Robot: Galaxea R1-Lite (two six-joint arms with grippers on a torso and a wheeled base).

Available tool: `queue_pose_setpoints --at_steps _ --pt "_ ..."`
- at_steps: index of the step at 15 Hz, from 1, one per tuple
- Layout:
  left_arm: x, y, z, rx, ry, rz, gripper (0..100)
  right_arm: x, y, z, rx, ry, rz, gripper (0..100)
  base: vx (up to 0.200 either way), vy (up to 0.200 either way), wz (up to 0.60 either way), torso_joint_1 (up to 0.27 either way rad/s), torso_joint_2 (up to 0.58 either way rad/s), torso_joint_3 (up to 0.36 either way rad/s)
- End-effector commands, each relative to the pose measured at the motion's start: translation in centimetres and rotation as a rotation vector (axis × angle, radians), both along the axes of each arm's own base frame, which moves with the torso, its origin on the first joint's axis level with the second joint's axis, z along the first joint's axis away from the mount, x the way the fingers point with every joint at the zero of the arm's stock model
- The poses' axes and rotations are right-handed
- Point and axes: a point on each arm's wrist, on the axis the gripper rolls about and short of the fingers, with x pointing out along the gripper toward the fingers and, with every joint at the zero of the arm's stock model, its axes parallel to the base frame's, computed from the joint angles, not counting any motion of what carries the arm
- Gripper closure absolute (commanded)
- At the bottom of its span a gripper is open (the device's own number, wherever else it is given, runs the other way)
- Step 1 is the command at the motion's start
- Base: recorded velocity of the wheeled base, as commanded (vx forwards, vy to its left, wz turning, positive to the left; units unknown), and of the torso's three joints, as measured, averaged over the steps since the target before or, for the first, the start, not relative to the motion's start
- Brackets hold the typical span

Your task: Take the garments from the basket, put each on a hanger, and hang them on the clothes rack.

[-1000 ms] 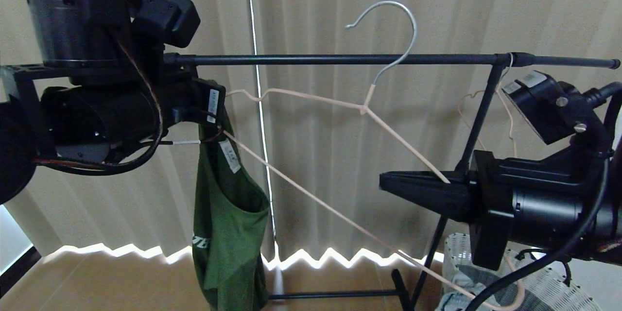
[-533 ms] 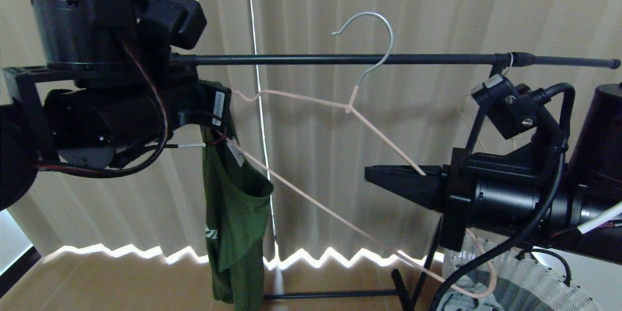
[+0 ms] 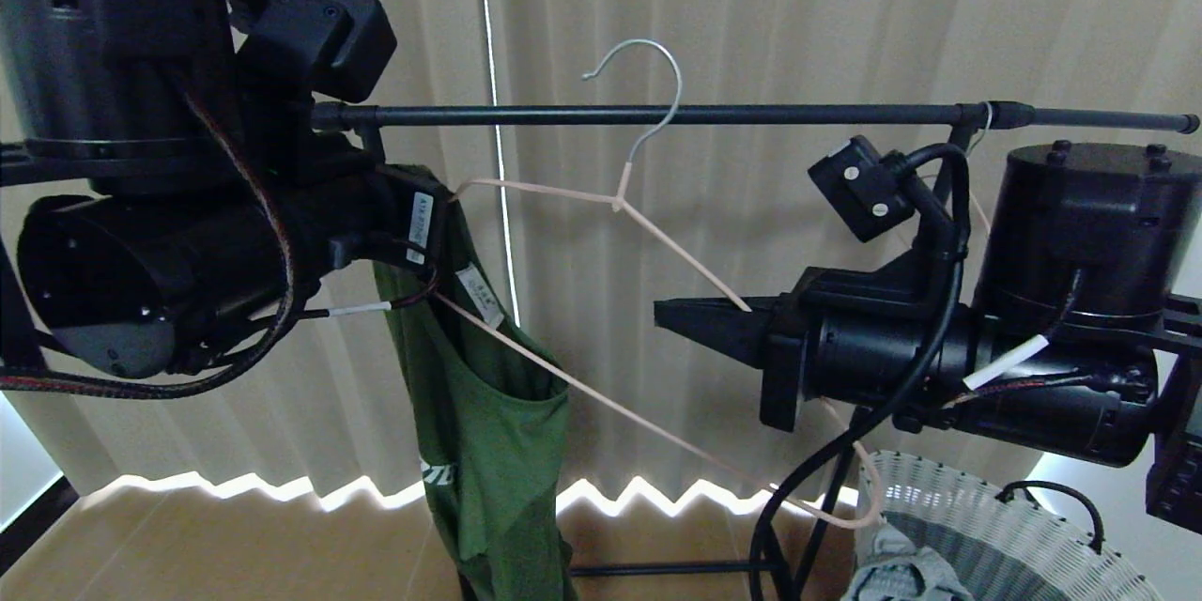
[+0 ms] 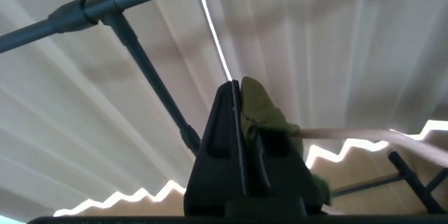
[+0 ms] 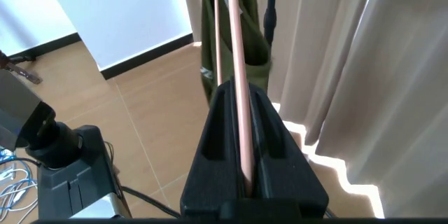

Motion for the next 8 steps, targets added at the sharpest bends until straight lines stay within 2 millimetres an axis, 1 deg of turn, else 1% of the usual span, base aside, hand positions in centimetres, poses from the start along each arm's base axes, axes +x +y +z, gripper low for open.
queue_pose_setpoints --at_steps 1,4,6,8 --pt "-1.1 0.0 0.6 -0.012 -0.015 -0.026 100 1.0 1.3 -0.9 -0.02 0.02 -0.003 100 0.0 0.0 0.0 0.0 0.0 0.0" --pt "-2.1 -0.9 1.0 -0.027 -0.028 -0.08 100 1.4 2.1 -1.2 -0.026 0.026 0.008 100 0.0 0.0 0.0 0.0 0.0 0.0" --pt "-2.8 -1.2 1.2 -0.033 -0.032 -0.115 100 1.5 2.3 -1.4 -0.029 0.028 0.008 100 0.0 0.0 0.0 0.0 0.0 0.0" --pt "-3.1 -1.5 1.2 -0.033 -0.033 -0.133 100 1.6 2.3 -1.4 -0.03 0.029 0.008 100 0.0 0.0 0.0 0.0 0.0 0.0"
